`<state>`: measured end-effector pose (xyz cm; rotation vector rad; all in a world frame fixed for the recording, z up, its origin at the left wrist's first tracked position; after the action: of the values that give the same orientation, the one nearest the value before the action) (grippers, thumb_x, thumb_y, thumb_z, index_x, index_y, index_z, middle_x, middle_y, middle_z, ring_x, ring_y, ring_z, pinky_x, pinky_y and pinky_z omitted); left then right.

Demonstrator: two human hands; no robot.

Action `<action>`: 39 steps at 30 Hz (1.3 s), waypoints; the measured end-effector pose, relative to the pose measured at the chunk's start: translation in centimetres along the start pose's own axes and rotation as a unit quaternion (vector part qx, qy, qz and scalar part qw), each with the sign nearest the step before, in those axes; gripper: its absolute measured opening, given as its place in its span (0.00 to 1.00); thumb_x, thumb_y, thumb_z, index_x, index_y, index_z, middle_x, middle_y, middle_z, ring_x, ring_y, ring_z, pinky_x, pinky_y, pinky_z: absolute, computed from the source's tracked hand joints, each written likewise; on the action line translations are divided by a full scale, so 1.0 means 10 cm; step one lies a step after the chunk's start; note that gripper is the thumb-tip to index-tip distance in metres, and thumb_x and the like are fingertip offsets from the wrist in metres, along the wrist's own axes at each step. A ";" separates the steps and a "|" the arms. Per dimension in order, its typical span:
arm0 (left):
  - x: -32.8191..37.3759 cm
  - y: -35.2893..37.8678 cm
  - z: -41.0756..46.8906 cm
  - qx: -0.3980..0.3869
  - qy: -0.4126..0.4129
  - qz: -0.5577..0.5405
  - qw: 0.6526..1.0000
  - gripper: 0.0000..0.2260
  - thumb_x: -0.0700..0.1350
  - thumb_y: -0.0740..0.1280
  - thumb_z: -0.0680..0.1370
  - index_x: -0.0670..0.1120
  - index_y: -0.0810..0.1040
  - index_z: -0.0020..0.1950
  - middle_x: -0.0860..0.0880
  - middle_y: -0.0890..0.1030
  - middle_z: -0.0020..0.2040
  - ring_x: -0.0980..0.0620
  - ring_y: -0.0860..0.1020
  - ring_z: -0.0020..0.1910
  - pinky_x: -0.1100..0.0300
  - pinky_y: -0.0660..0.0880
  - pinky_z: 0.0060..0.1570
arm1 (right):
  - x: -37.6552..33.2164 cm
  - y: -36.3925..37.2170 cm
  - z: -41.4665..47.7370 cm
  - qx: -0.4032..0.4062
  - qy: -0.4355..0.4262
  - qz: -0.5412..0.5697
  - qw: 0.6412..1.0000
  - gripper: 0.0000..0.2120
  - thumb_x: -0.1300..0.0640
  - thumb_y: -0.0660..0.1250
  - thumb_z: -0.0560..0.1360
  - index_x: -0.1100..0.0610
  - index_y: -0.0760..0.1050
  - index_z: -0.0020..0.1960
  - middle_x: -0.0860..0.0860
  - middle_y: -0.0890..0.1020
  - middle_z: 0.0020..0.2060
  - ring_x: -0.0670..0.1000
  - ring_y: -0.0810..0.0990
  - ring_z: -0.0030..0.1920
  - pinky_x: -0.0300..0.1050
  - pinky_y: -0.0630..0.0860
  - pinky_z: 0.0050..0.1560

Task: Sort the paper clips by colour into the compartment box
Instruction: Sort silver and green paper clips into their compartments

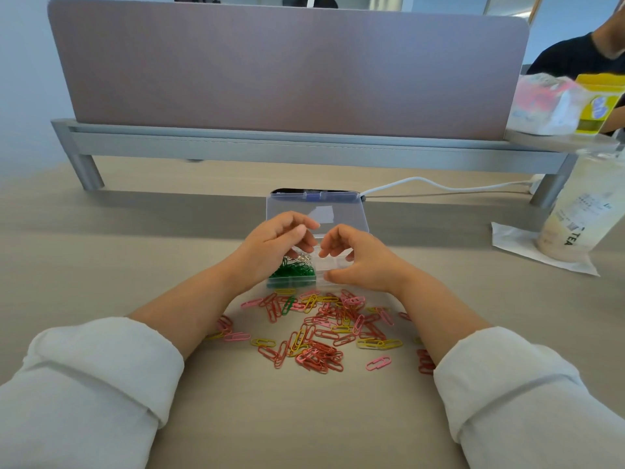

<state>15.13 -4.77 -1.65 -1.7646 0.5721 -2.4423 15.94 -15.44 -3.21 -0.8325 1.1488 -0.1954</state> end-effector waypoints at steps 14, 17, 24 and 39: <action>0.10 -0.31 -0.33 0.055 0.116 0.313 0.941 0.13 0.31 0.61 0.72 0.44 0.79 0.49 0.54 0.76 0.45 0.61 0.75 0.44 0.70 0.73 0.46 | -0.50 0.30 -0.04 -0.023 -0.132 -0.203 0.970 0.15 0.60 0.66 0.72 0.54 0.79 0.58 0.49 0.81 0.54 0.48 0.74 0.55 0.38 0.69 0.57; 0.14 -0.25 -0.34 0.040 0.151 0.412 0.898 0.13 0.41 0.59 0.71 0.45 0.83 0.43 0.52 0.82 0.41 0.60 0.75 0.37 0.63 0.74 0.41 | -0.46 0.27 -0.04 -0.017 -0.113 -0.224 0.968 0.13 0.59 0.67 0.72 0.53 0.80 0.56 0.48 0.79 0.54 0.49 0.72 0.56 0.43 0.69 0.60; 0.16 -0.10 -0.37 -0.022 0.173 0.457 0.872 0.16 0.47 0.55 0.68 0.49 0.83 0.39 0.55 0.83 0.37 0.58 0.76 0.34 0.69 0.61 0.37 | -0.41 0.28 -0.02 -0.022 -0.103 -0.231 0.967 0.16 0.57 0.68 0.71 0.52 0.79 0.59 0.47 0.79 0.54 0.49 0.72 0.55 0.43 0.69 0.58; 0.29 -0.07 -0.40 -0.042 0.206 0.462 0.861 0.11 0.56 0.62 0.69 0.50 0.78 0.37 0.55 0.76 0.35 0.55 0.74 0.31 0.67 0.62 0.37 | -0.40 0.20 -0.05 -0.005 -0.092 -0.185 0.978 0.12 0.58 0.72 0.69 0.53 0.79 0.53 0.45 0.78 0.47 0.46 0.73 0.48 0.43 0.73 0.52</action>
<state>10.54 -3.84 0.10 -0.6422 1.2184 -2.0306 13.24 -12.21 -1.72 -1.0480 0.8141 -0.4117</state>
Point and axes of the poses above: each hand's wrist, its own z-axis towards the middle knuckle, its own y-axis out of the palm, x = y × z, the point moved 10 cm from there along z, towards the middle knuckle
